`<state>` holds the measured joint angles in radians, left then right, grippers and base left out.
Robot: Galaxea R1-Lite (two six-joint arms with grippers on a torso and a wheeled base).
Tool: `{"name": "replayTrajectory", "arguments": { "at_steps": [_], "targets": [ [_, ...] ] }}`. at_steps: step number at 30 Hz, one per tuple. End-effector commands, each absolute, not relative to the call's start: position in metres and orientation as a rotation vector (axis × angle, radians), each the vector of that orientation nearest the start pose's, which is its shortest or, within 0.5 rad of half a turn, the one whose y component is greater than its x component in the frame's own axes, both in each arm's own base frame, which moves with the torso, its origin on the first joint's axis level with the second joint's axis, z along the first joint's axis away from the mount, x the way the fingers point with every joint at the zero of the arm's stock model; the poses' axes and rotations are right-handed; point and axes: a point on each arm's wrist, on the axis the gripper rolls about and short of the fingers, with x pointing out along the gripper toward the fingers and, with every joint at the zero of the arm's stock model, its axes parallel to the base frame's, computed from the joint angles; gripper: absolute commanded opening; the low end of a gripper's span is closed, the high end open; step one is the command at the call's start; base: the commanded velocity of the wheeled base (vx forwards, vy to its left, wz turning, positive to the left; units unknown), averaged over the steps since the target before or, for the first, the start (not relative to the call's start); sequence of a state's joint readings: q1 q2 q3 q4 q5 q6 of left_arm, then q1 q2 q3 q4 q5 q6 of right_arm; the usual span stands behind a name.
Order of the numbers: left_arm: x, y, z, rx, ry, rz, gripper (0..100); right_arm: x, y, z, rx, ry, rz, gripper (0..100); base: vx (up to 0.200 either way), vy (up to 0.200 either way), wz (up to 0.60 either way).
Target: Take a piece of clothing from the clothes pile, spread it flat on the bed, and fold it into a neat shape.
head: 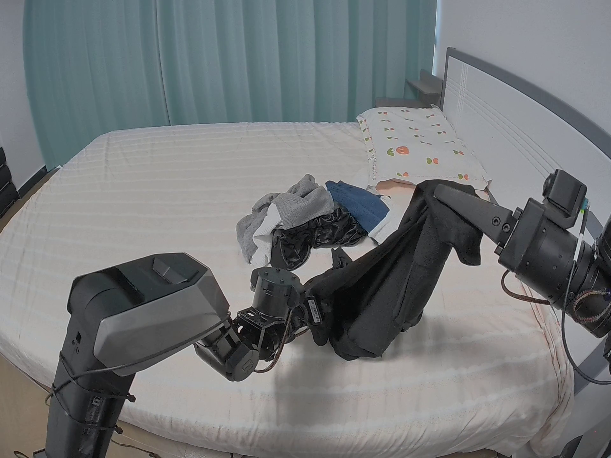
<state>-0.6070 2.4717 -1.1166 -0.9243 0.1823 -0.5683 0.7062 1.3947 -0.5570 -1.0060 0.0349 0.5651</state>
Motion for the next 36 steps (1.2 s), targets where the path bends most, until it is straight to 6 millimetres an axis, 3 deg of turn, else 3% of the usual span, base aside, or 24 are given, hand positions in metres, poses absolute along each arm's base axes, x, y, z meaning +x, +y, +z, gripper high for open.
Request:
{"name": "replayTrajectory", "arguments": {
  "at_steps": [1,8,9,11,15,21,22,23,25,31,36],
  "targets": [
    [0.370,-0.252,-0.031,-0.374,0.531,-0.283,100,0.170,0.144,0.228,0.595,0.069,0.753,0,0.000,0.000,0.00],
    [0.371,-0.257,-0.030,-0.380,0.518,-0.292,100,0.175,0.136,0.226,0.650,0.088,0.718,0,0.000,0.000,0.00],
    [0.371,-0.255,-0.030,-0.379,0.521,-0.289,0,0.177,0.135,0.224,0.648,0.096,0.712,0,0.000,0.000,0.00],
    [0.369,-0.251,-0.027,-0.380,0.524,-0.282,0,0.180,0.132,0.219,0.641,0.111,0.701,0,0.000,0.000,0.00],
    [0.354,-0.231,-0.002,-0.420,0.538,-0.256,0,0.184,0.124,0.211,0.631,0.139,0.682,0,0.000,0.000,0.00],
    [0.318,-0.205,0.067,-0.599,0.523,-0.313,0,0.195,0.118,0.190,0.623,0.215,0.622,0,0.000,0.000,0.00],
    [0.318,-0.205,0.067,-0.599,0.523,-0.313,0,0.195,0.118,0.190,0.623,0.215,0.622,0,0.000,0.000,0.00],
    [0.300,-0.193,0.086,-0.613,0.516,-0.343,0,0.198,0.115,0.183,0.625,0.236,0.594,0,0.000,0.000,0.00],
    [0.282,-0.181,0.103,-0.619,0.495,-0.351,0,0.203,0.112,0.176,0.624,0.258,0.561,0,0.000,0.000,0.00],
    [0.237,-0.149,0.119,-0.625,0.491,-0.346,0,0.207,0.110,0.150,0.612,0.349,0.497,0,0.000,0.000,0.00],
    [0.218,-0.139,0.125,-0.683,0.491,-0.339,0,0.208,0.114,0.157,0.643,0.226,0.414,0,0.000,0.000,0.00]
  ]
}}
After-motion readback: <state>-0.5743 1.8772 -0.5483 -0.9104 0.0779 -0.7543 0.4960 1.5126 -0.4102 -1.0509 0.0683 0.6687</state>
